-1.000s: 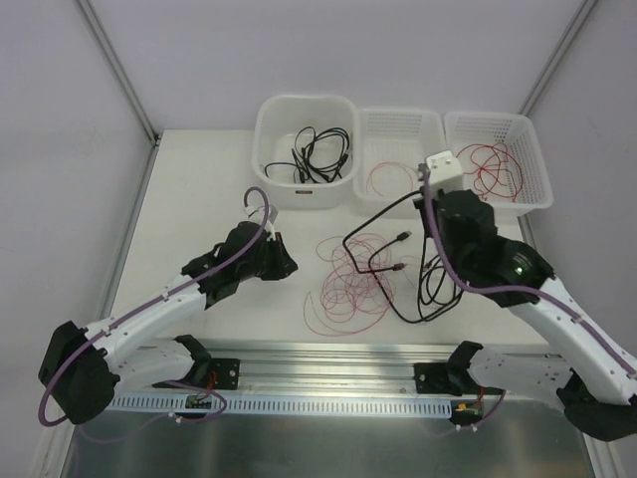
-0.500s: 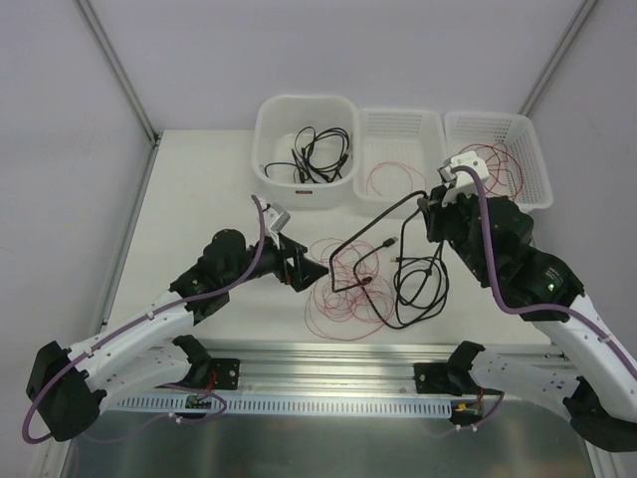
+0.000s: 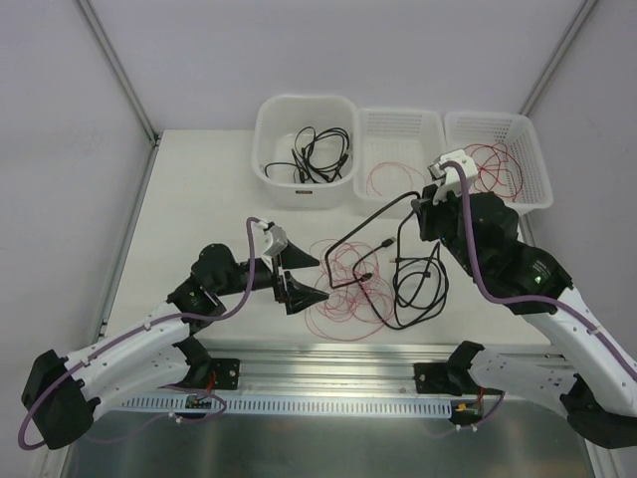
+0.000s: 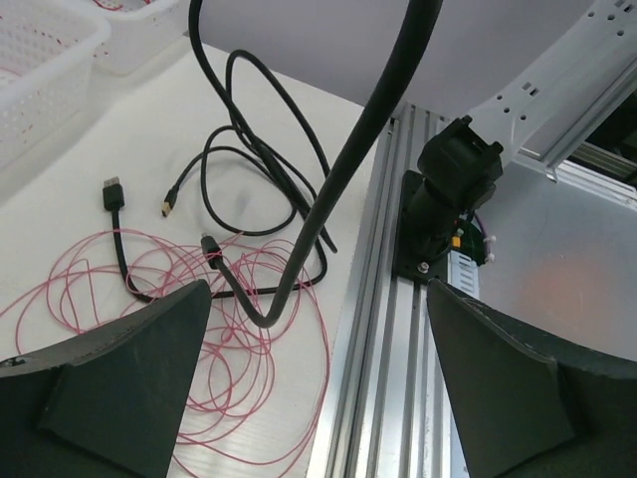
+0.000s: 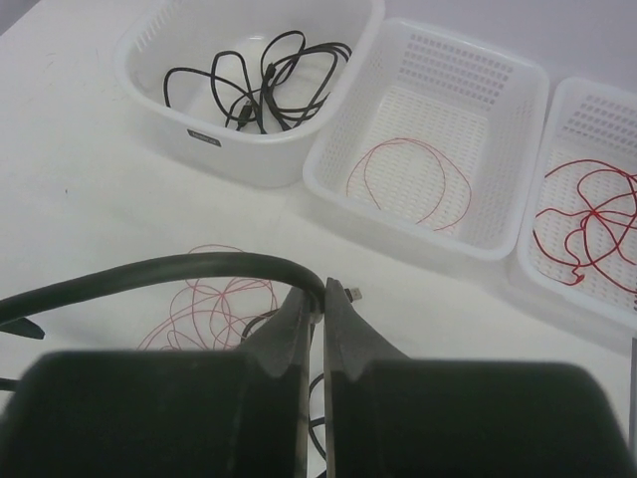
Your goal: Untangle the cables
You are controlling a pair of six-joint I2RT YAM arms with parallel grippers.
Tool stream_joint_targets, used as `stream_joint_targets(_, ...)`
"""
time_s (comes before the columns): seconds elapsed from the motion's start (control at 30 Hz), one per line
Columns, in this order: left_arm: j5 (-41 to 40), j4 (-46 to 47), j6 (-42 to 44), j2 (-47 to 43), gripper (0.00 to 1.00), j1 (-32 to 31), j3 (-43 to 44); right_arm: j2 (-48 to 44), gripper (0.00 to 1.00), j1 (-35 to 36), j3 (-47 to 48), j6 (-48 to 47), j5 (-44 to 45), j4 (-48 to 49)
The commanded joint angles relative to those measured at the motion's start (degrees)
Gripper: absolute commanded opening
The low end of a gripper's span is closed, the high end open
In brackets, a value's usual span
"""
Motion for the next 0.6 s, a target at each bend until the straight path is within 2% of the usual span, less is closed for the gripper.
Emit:
stream_joint_targets(0.0,1.47,4.48,2.68,1.43,0.91,-0.31,1.2,-0.24,0.01,-0.2,0.3,2.01,-1.62,3.05)
stream_joint_targets(0.27,-2.4,4.48,3.2,13.38,0.81,-2.68,9.99,0.64,0.01,-0.28,-0.32,3.24,-5.14,3.31)
stream_joint_targets(0.3,-2.75,4.48,3.03,13.83,0.75,-2.86,11.3,0.64,0.01,-0.29,-0.58,3.24,-5.32,3.31)
stream_joint_targets(0.37,-2.67,4.48,2.68,13.84,0.37,-3.12,12.63,0.64,0.01,-0.2,-1.45,3.07,-5.23,3.14)
stream_joint_targets(0.43,-3.98,3.7,2.33,12.53,0.07,-3.21,14.56,0.9,0.01,-0.2,-2.16,2.71,-5.14,2.96)
stream_joint_targets(0.47,-4.59,2.91,2.41,10.87,0.0,-3.21,15.53,0.99,0.01,-0.2,-2.77,2.45,-5.14,2.87)
stream_joint_targets(0.57,-7.14,-3.67,3.2,8.05,0.0,-3.21,20.79,1.52,0.01,-0.28,-5.5,2.8,-5.41,3.66)
